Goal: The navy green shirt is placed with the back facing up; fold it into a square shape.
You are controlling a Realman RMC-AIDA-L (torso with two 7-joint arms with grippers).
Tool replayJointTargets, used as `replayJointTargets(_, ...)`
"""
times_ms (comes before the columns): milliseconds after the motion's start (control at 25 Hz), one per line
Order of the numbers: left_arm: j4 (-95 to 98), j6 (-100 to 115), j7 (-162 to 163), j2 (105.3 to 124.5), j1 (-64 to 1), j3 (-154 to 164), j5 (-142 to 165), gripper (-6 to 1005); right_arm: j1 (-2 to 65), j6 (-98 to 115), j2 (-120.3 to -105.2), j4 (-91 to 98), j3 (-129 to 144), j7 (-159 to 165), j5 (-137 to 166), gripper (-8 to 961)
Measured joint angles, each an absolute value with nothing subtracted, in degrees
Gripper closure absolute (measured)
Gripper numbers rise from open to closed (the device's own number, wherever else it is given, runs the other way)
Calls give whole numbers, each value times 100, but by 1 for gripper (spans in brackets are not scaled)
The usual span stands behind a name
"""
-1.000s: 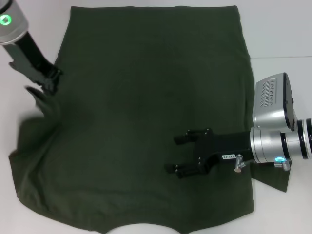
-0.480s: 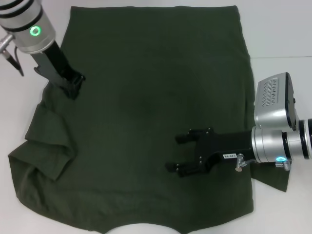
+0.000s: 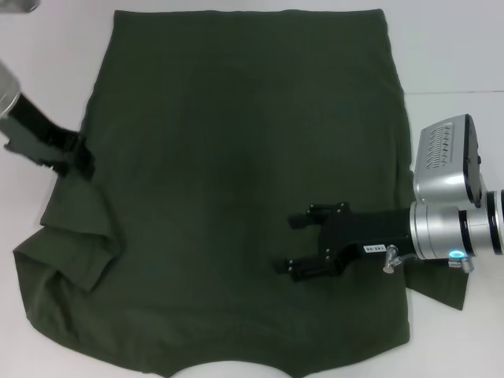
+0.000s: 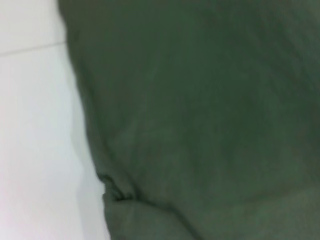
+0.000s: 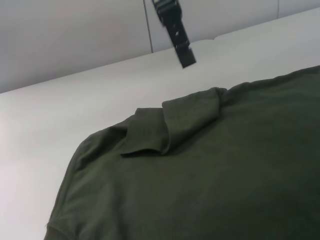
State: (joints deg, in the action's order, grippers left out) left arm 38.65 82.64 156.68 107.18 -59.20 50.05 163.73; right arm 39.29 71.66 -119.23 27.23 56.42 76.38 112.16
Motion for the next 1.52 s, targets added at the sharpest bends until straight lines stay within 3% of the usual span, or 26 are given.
replayJointTargets(80, 3823, 7932, 15668, 10790, -5661, 4718, 16353, 557, 3928, 7166, -11919, 2725, 5642, 7638, 11213, 44)
replayJointTargets(560, 3508, 7119, 15679, 10955, -5360, 4379, 16340, 354, 3966, 7155, -11897, 2737, 5677, 7634, 11224, 45)
replayJointTargets(760, 3514, 6931, 15711, 10963, -5258, 4377, 16356, 150, 3962, 7100, -11891, 2737, 5688, 7633, 11224, 46)
replayJointTargets(1520, 3468, 6562, 15635, 11042, -4954, 4359, 16356, 156, 3981, 7032, -11925, 2727, 5695, 7638, 11228, 47)
